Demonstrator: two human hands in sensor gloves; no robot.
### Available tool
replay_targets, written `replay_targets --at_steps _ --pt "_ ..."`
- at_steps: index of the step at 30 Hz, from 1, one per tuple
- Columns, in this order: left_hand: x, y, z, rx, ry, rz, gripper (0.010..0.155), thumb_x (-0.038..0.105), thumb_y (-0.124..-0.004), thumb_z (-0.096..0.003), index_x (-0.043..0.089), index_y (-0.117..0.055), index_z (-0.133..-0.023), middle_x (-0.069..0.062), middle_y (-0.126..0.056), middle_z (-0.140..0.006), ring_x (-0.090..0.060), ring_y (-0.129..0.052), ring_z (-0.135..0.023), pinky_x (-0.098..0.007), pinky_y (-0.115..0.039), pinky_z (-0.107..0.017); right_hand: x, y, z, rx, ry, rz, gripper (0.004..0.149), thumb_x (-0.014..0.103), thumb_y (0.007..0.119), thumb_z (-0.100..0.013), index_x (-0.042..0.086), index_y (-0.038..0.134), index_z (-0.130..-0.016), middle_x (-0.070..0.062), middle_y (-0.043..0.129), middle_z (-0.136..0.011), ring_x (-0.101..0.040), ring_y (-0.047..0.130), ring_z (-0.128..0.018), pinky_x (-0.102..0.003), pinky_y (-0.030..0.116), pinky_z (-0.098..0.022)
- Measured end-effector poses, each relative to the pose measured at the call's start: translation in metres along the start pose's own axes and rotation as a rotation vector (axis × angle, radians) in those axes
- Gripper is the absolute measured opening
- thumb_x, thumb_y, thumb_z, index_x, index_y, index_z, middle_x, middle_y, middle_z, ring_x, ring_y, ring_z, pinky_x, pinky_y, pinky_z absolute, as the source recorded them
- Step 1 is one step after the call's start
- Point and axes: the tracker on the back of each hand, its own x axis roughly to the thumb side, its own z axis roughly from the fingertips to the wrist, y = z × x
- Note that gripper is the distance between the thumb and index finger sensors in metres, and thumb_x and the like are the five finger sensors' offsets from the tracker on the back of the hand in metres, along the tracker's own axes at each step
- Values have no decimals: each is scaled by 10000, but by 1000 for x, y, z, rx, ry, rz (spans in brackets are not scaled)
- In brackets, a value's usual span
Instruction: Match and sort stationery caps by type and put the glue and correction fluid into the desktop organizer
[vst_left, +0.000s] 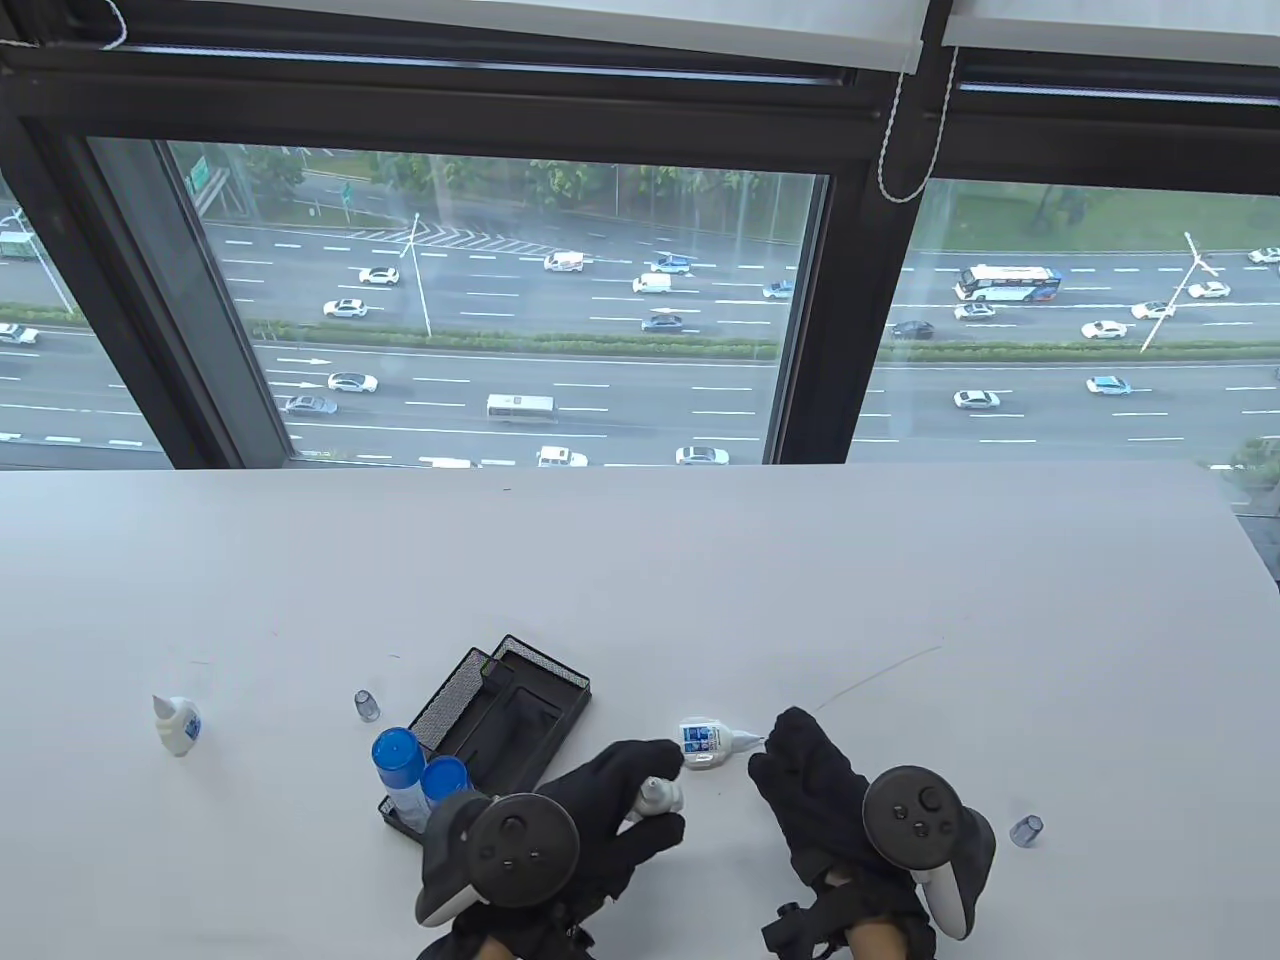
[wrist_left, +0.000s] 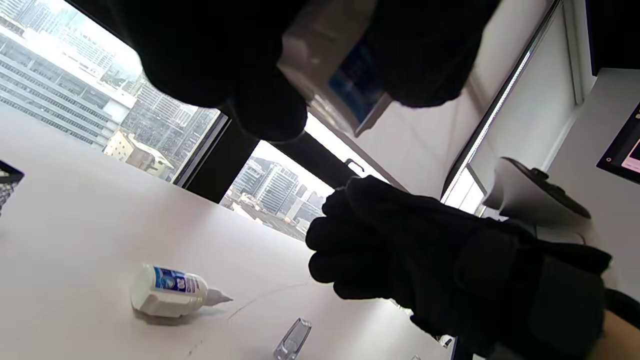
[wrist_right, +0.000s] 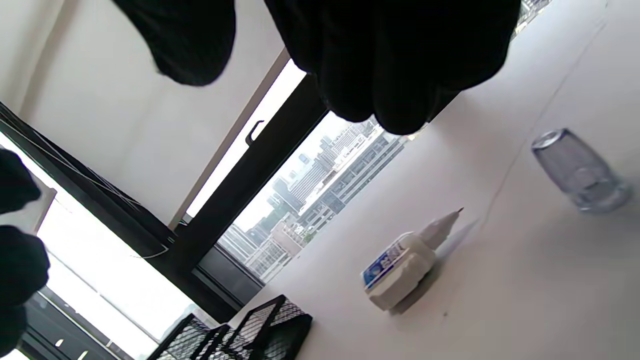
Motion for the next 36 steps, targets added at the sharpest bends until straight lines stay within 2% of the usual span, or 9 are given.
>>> replay_targets --at_steps 4,6,9,17,23,26,31,33,36 --pt "-30 -25 3 -101 35 36 614 471 -810 -531 301 -583 -1076 -4 -754 -1098 -220 -969 -883 -496 -823 -629 -5 5 -4 -31 39 237 660 457 756 -515 136 583 -1065 -153 739 -1020 -394 815 -878 -576 642 -677" --pt "-41 -27 11 -111 87 92 610 464 -811 -533 300 -587 -1076 -5 -772 -1077 -231 -955 -894 -505 -809 -637 -9 13 -8 21 81 360 676 450 748 -524 140 540 -1087 -177 645 -1077 -420 732 -940 -595 596 -700" --pt "-43 -22 15 -87 67 101 608 462 -813 -529 304 -593 -1073 4 -781 -1066 -229 -955 -906 -511 -807 -645 -15 26 -13 53 114 499 679 431 751 -526 148 519 -1098 -180 596 -1103 -423 691 -972 -606 570 -712" --pt "-40 -37 16 -155 11 98 599 449 -813 -526 308 -586 -1062 33 -759 -1066 -244 -884 -1009 -537 -781 -675 -28 49 -20 134 136 641 656 355 748 -535 160 486 -1104 -167 572 -1109 -399 681 -982 -545 563 -742" --pt "-36 -42 13 -159 6 100 595 454 -802 -529 315 -574 -1061 39 -753 -1068 -238 -948 -924 -502 -817 -648 -31 57 -22 175 142 741 556 280 735 -543 198 582 -1072 -149 646 -1079 -377 748 -945 -537 606 -724" --pt "-37 -43 14 -158 10 102 594 464 -806 -525 326 -580 -1057 48 -761 -1064 -230 -967 -901 -493 -826 -640 -30 58 -23 139 126 781 504 225 736 -539 214 651 -1036 -134 725 -1034 -354 808 -898 -524 648 -704" --pt "-43 -45 12 -181 41 129 587 457 -817 -519 343 -594 -1050 51 -782 -1071 -256 -987 -890 -490 -838 -633 -19 49 -21 87 87 705 505 252 755 -524 210 681 -1021 -109 820 -958 -322 890 -812 -505 710 -656" --pt "-45 -46 12 -190 67 146 586 458 -822 -518 360 -591 -1048 68 -779 -1074 -283 -990 -893 -492 -843 -629 -7 37 -17 60 41 602 524 282 759 -520 195 670 -1029 -101 847 -928 -303 918 -774 -492 735 -632" --pt "-48 -47 12 -182 77 160 584 470 -833 -511 365 -607 -1039 77 -795 -1061 -234 -1001 -875 -486 -845 -620 13 22 -6 46 -68 397 542 339 766 -513 180 676 -1023 -84 888 -874 -276 953 -712 -476 763 -596"
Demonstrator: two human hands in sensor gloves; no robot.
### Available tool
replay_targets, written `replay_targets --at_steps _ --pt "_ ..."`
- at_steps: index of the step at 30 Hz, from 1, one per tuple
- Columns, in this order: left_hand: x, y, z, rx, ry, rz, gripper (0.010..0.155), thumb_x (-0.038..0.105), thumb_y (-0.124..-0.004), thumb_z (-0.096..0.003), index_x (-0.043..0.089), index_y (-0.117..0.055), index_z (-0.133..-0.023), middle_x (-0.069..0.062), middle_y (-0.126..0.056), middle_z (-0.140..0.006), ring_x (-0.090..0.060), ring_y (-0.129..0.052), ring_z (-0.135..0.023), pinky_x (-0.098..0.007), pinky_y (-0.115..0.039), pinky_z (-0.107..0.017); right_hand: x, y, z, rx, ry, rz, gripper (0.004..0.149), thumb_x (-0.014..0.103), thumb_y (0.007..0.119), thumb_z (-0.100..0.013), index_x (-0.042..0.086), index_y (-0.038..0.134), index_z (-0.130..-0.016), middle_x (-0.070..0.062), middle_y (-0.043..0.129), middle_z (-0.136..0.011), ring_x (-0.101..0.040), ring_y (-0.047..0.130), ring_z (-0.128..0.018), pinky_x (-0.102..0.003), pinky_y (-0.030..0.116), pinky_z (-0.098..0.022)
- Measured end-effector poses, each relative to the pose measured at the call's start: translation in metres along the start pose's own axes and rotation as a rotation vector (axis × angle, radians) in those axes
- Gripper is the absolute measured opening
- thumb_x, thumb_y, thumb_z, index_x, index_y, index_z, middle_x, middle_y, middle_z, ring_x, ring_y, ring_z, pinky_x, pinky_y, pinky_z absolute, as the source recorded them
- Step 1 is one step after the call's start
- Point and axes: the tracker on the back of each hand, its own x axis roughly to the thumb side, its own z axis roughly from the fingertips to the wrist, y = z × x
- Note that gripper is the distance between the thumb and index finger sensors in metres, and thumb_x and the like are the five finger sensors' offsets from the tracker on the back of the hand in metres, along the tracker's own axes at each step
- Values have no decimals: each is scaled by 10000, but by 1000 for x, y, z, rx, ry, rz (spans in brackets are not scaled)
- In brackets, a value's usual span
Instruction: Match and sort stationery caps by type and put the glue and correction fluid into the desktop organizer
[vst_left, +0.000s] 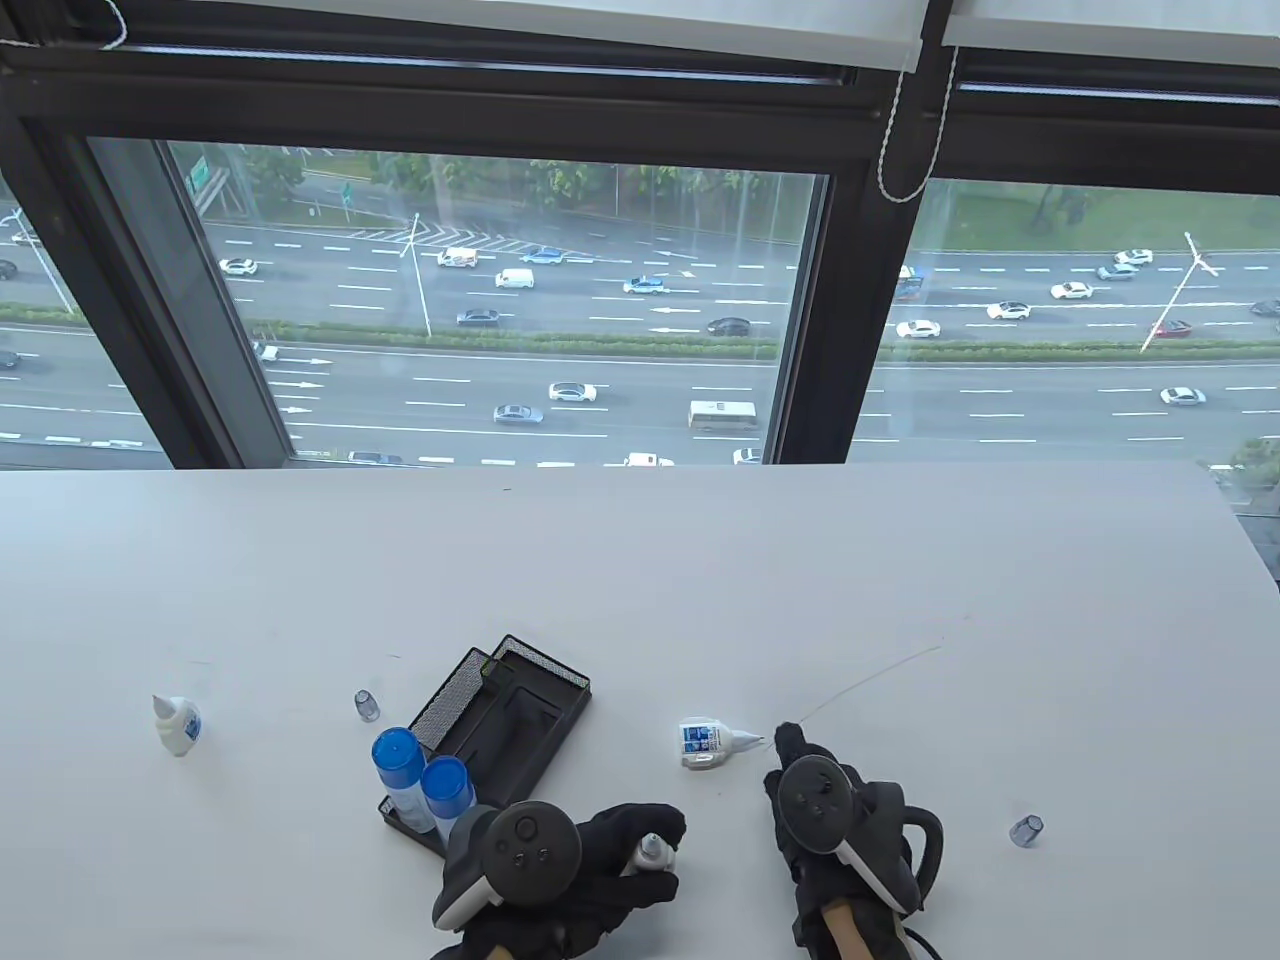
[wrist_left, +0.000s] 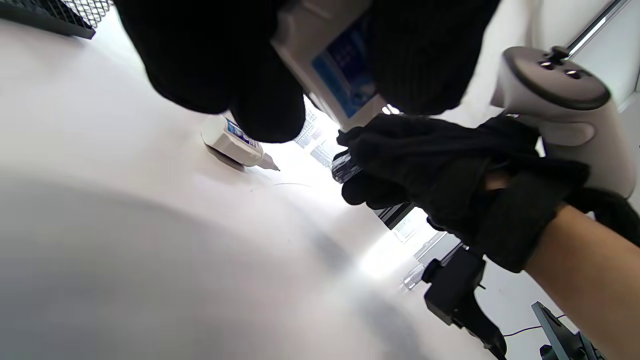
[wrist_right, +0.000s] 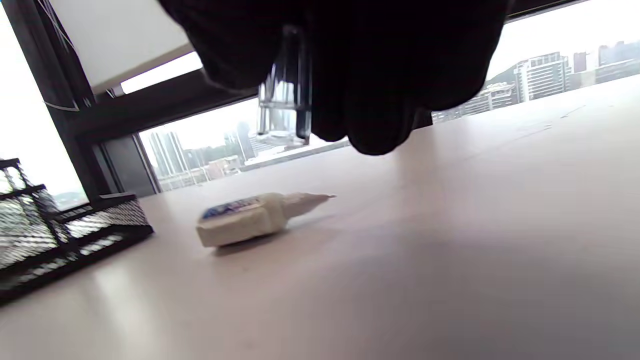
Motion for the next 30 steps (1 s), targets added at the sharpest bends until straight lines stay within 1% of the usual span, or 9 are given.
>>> replay_targets --at_steps 3,7,10,14,17,22,25,27,30 --pt "-1 -2 0 -2 10 9 588 473 -831 -513 362 -604 -1045 77 -796 -1061 -214 -1000 -860 -486 -839 -620 19 -14 15 -33 -166 -171 535 373 762 -512 184 698 -1008 -69 909 -843 -263 962 -685 -471 770 -584" --pt "-1 -5 -1 -30 16 -21 596 467 -823 -518 352 -589 -1054 67 -787 -1070 -217 -991 -864 -491 -829 -627 47 -27 34 -143 -332 -205 528 379 753 -506 208 699 -1003 -51 894 -859 -258 950 -707 -474 761 -600" --pt "-1 -5 0 -27 23 -26 593 468 -823 -520 335 -600 -1053 48 -799 -1062 -214 -990 -863 -490 -827 -628 57 -31 44 -157 -418 -251 517 377 749 -507 225 705 -999 -47 885 -872 -259 942 -720 -479 754 -611" --pt "-1 -6 0 -25 27 -22 597 474 -825 -519 326 -606 -1054 41 -809 -1052 -208 -993 -856 -487 -829 -626 63 -27 47 -108 -456 -276 509 368 751 -511 233 710 -999 -53 872 -889 -272 930 -737 -490 741 -620" --pt "0 -7 0 -36 26 -32 600 481 -823 -518 310 -617 -1055 14 -817 -1048 -203 -989 -854 -486 -826 -626 66 -24 47 -97 -468 -225 501 354 758 -510 234 722 -995 -61 873 -890 -278 928 -735 -489 743 -616" --pt "-1 -5 0 -9 34 -21 604 495 -827 -511 290 -643 -1048 -9 -828 -1041 -196 -992 -837 -481 -827 -623 70 -19 47 -70 -491 -140 503 343 769 -508 238 723 -997 -57 870 -903 -287 917 -752 -495 731 -628" --pt "-1 -5 0 0 36 -26 595 497 -831 -505 294 -662 -1038 5 -847 -1026 -192 -999 -828 -481 -830 -619 72 -16 48 -64 -504 -132 521 337 771 -507 236 698 -1014 -53 854 -925 -290 903 -780 -501 718 -642" --pt "0 -5 1 11 37 -37 588 492 -831 -502 317 -668 -1040 27 -856 -1026 -202 -1008 -830 -489 -830 -621 73 -13 47 -40 -516 -132 526 326 741 -519 227 672 -1031 -63 832 -954 -300 891 -808 -504 713 -647" --pt "0 -4 1 26 44 -43 585 489 -831 -501 328 -666 -1039 34 -852 -1030 -228 -1006 -853 -499 -825 -627 73 -13 48 -31 -502 -147 570 370 718 -522 213 620 -1062 -99 772 -1011 -330 846 -860 -528 675 -670"
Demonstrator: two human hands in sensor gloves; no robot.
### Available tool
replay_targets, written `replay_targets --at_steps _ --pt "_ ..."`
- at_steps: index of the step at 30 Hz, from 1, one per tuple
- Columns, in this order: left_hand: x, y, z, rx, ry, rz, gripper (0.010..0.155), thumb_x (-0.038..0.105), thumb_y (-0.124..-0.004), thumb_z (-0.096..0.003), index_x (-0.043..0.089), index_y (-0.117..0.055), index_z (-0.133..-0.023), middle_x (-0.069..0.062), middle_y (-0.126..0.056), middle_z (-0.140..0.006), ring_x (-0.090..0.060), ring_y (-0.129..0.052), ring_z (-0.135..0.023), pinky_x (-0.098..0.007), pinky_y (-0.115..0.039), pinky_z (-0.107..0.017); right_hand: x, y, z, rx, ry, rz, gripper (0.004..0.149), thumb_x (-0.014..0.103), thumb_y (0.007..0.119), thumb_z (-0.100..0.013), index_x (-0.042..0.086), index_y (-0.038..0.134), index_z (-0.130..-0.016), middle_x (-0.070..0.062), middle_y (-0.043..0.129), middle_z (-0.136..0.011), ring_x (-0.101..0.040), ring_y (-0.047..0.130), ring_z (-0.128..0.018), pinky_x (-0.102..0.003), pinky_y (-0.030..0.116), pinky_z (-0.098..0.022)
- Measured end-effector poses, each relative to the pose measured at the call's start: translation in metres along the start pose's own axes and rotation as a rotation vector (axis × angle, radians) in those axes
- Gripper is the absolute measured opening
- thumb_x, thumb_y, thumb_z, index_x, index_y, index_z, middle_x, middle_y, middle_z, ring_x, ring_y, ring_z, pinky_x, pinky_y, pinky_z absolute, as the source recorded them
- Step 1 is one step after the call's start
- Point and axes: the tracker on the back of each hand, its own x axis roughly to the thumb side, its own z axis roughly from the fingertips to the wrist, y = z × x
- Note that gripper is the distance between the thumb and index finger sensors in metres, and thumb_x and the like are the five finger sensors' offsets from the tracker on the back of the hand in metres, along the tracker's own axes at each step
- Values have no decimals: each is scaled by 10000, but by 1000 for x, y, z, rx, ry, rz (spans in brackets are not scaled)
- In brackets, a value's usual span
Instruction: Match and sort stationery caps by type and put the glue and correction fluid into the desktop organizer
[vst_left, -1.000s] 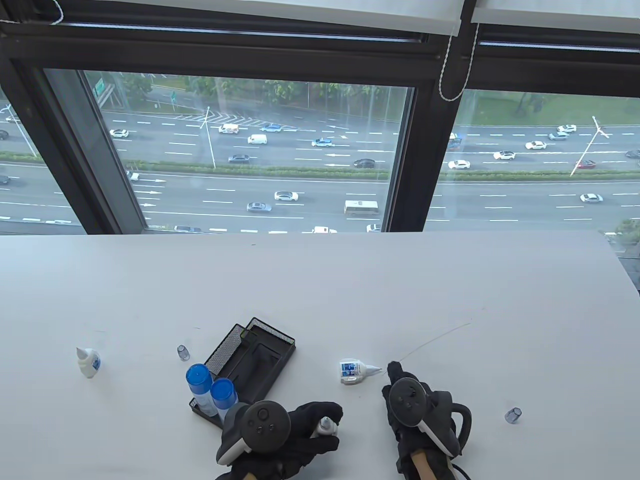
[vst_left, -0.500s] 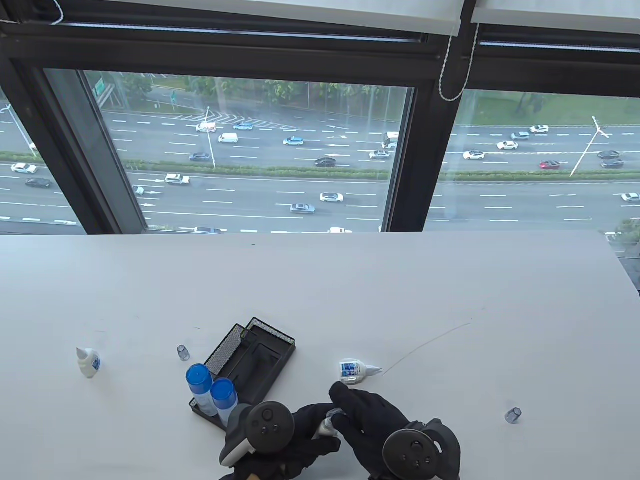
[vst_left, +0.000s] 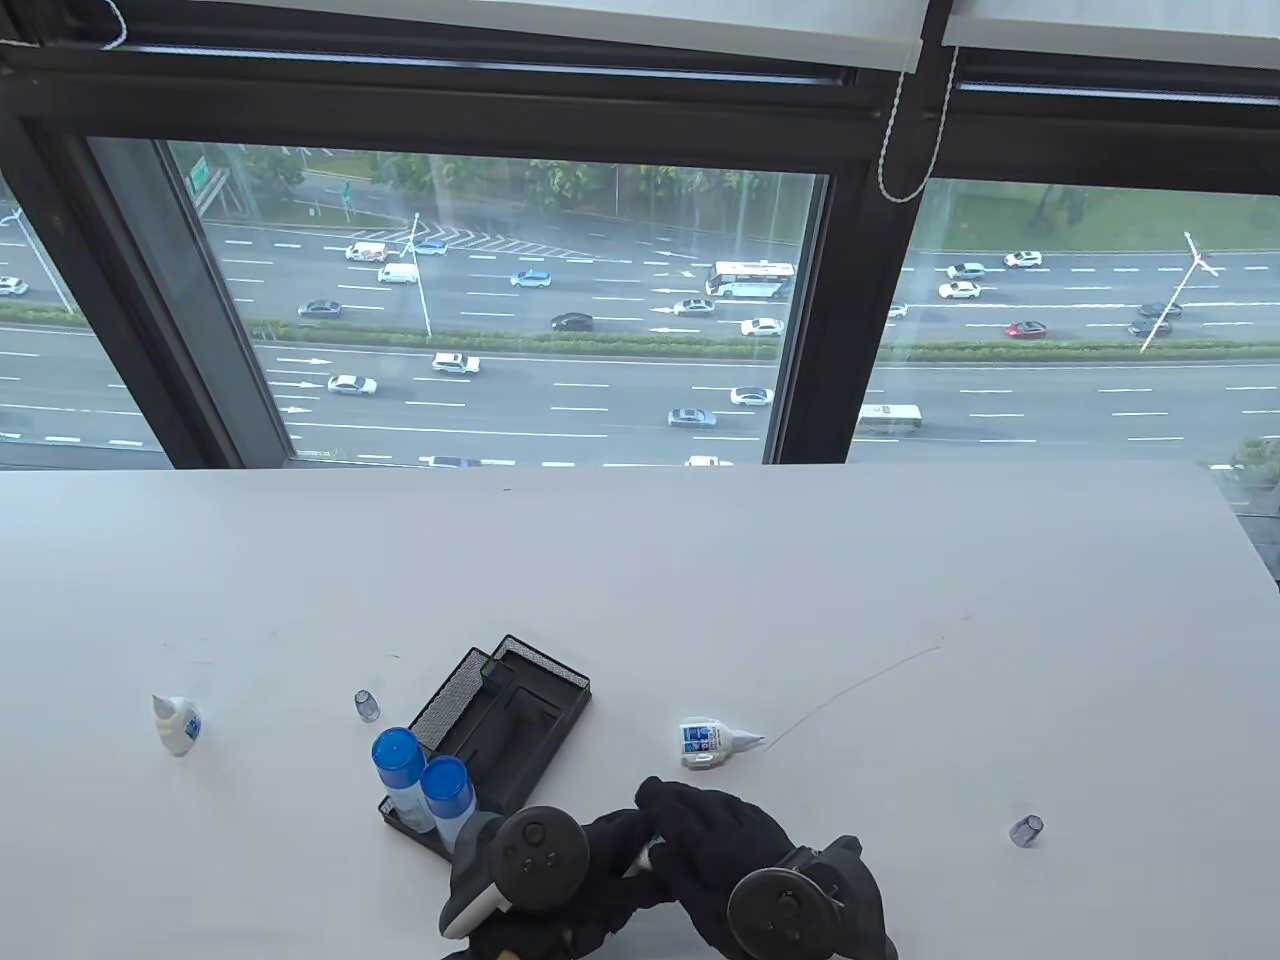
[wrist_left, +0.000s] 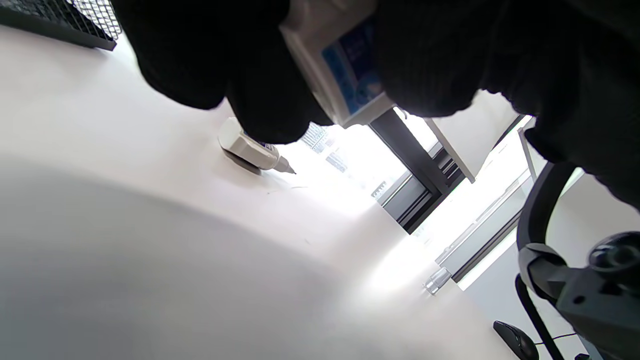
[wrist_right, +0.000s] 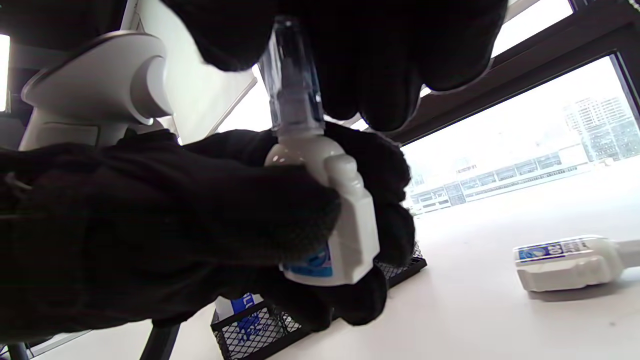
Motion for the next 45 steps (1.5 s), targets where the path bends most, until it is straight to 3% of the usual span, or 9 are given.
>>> replay_targets --at_steps 5,11,18,24,29,45 --pt "-3 1 1 -2 22 -1 594 493 -825 -511 302 -657 -1047 8 -848 -1024 -198 -1012 -817 -485 -829 -620 -3 -4 1 -62 27 4 526 378 737 -515 219 696 -1015 -75 835 -946 -305 892 -797 -513 706 -645" --pt "-6 0 2 -22 28 -1 603 506 -795 -525 268 -652 -1060 -22 -839 -1031 -196 -1011 -798 -488 -821 -618 -6 0 0 -57 38 16 470 339 747 -516 226 749 -973 -56 885 -890 -282 933 -745 -502 734 -623" --pt "-3 2 7 45 35 -8 593 483 -825 -505 277 -682 -1043 -11 -866 -1017 -212 -1026 -795 -491 -826 -612 -6 0 2 -87 56 -87 462 310 785 -492 211 781 -943 -66 909 -859 -278 957 -709 -497 758 -599" --pt "1 1 4 59 51 -32 590 473 -842 -495 277 -702 -1034 -6 -884 -1002 -220 -1032 -785 -495 -825 -610 -16 2 5 -95 101 -150 459 312 790 -488 212 789 -935 -63 914 -854 -279 963 -701 -500 760 -595" --pt "-1 1 3 48 47 -85 590 465 -845 -492 276 -704 -1033 -6 -884 -1003 -227 -1040 -786 -499 -829 -606 -11 5 4 -85 113 -83 456 303 796 -484 201 799 -928 -72 923 -846 -284 971 -695 -506 766 -589" --pt "-1 4 5 62 19 -51 587 446 -863 -482 271 -715 -1023 -6 -893 -997 -246 -1065 -771 -500 -844 -593 -9 10 6 -110 137 -182 454 300 801 -477 207 799 -921 -64 921 -841 -281 972 -691 -504 766 -589"
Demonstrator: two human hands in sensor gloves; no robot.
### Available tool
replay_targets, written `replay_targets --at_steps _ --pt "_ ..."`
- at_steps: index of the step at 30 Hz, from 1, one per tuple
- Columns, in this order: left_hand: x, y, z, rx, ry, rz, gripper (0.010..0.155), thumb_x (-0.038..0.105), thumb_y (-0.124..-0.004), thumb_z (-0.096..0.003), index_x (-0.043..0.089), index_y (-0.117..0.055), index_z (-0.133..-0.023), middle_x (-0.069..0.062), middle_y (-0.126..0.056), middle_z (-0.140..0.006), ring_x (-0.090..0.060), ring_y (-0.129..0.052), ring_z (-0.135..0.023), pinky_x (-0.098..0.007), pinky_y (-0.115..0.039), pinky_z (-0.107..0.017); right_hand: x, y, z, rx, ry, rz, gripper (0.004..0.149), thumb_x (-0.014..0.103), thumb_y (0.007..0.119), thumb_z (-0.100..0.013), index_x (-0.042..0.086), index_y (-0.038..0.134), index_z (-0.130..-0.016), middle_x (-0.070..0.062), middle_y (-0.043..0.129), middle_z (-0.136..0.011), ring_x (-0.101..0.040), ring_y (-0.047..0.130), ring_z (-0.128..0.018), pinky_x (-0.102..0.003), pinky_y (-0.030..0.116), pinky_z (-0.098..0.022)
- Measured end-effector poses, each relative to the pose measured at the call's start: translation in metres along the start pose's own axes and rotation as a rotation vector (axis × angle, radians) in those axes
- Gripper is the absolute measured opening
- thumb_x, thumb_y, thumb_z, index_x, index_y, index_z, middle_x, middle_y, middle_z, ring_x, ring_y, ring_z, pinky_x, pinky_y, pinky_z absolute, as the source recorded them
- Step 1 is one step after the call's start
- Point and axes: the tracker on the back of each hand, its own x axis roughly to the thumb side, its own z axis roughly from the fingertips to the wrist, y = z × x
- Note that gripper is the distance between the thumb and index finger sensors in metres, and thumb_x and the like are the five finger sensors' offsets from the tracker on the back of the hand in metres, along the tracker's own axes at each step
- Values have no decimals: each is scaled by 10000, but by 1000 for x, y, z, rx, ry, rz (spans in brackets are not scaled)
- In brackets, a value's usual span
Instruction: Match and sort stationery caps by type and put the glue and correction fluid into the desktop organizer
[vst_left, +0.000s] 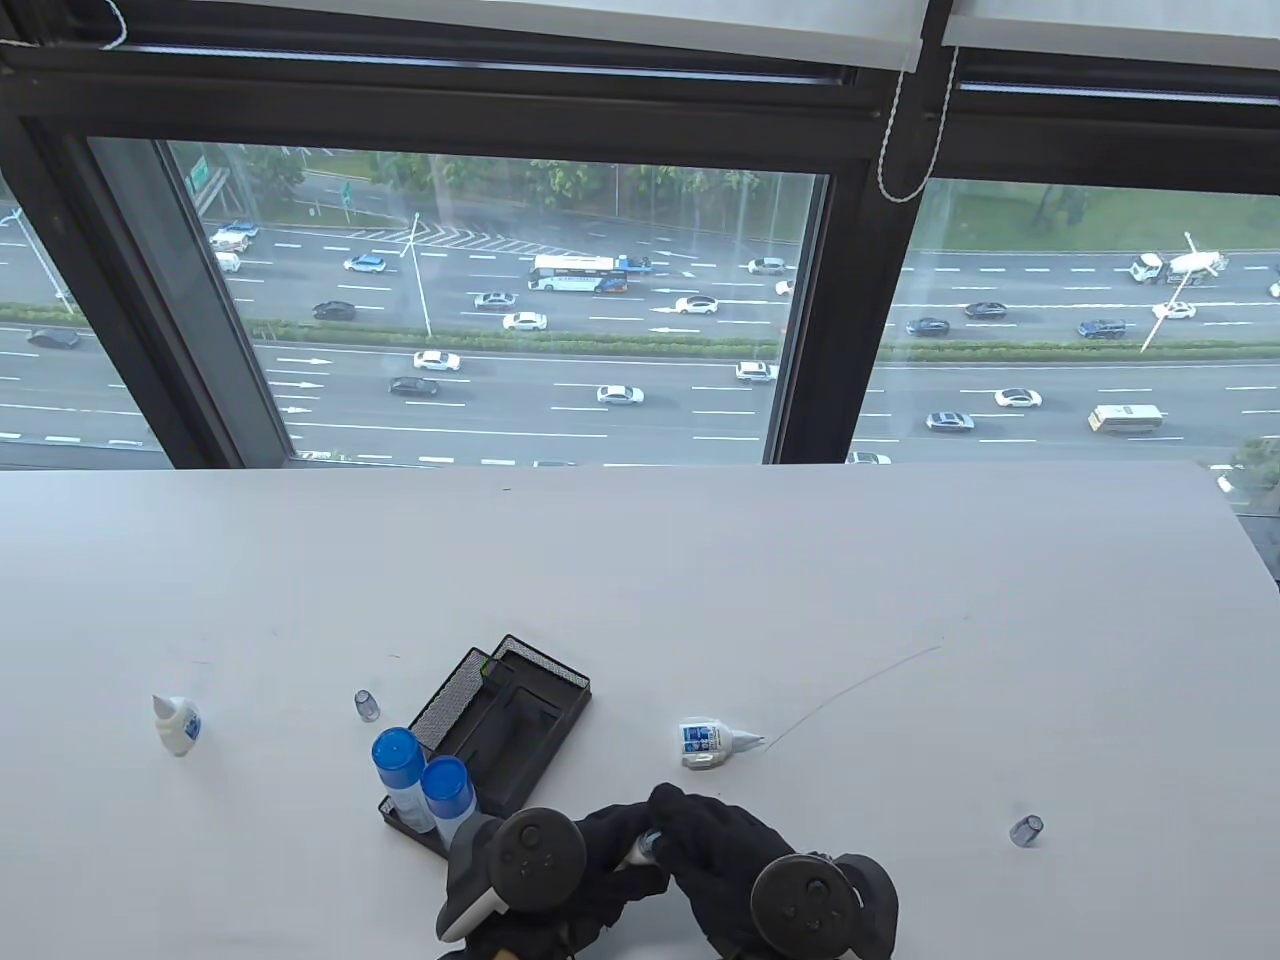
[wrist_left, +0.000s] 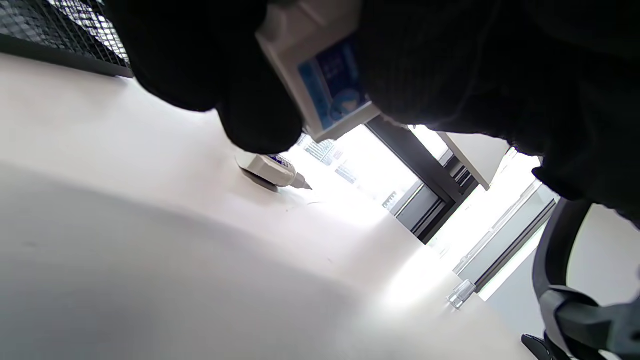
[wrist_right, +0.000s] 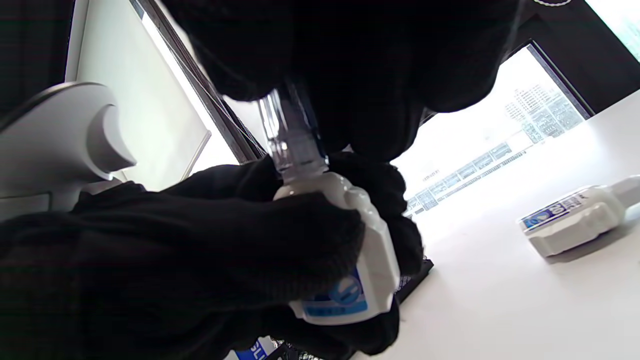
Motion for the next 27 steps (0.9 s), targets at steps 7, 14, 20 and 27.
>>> replay_targets --at_steps 7,14,20,27 --pt "5 3 0 7 -5 20 581 428 -885 -471 269 -734 -1009 -5 -909 -984 -267 -1090 -744 -506 -858 -575 6 -2 3 -30 -21 42 454 293 806 -476 209 799 -922 -64 924 -839 -275 975 -686 -497 770 -588" --pt "0 -4 -6 -12 -5 16 581 447 -868 -488 297 -699 -1023 18 -876 -1011 -267 -1061 -794 -496 -846 -591 -1 2 -4 20 -40 72 456 312 796 -488 217 786 -934 -58 911 -851 -274 964 -697 -494 762 -594" --pt "15 -10 -3 103 -43 -135 602 515 -795 -527 272 -653 -1059 6 -860 -1012 -210 -1041 -780 -470 -837 -599 -8 -8 -3 -2 7 47 516 361 787 -494 187 736 -977 -68 900 -856 -271 964 -678 -488 766 -577" --pt "28 -7 2 38 -20 -249 626 562 -739 -544 252 -641 -1079 -24 -818 -1065 -335 -872 -988 -579 -692 -707 5 -4 -1 34 -14 216 474 332 785 -492 181 766 -941 -79 906 -831 -257 968 -655 -479 772 -570"
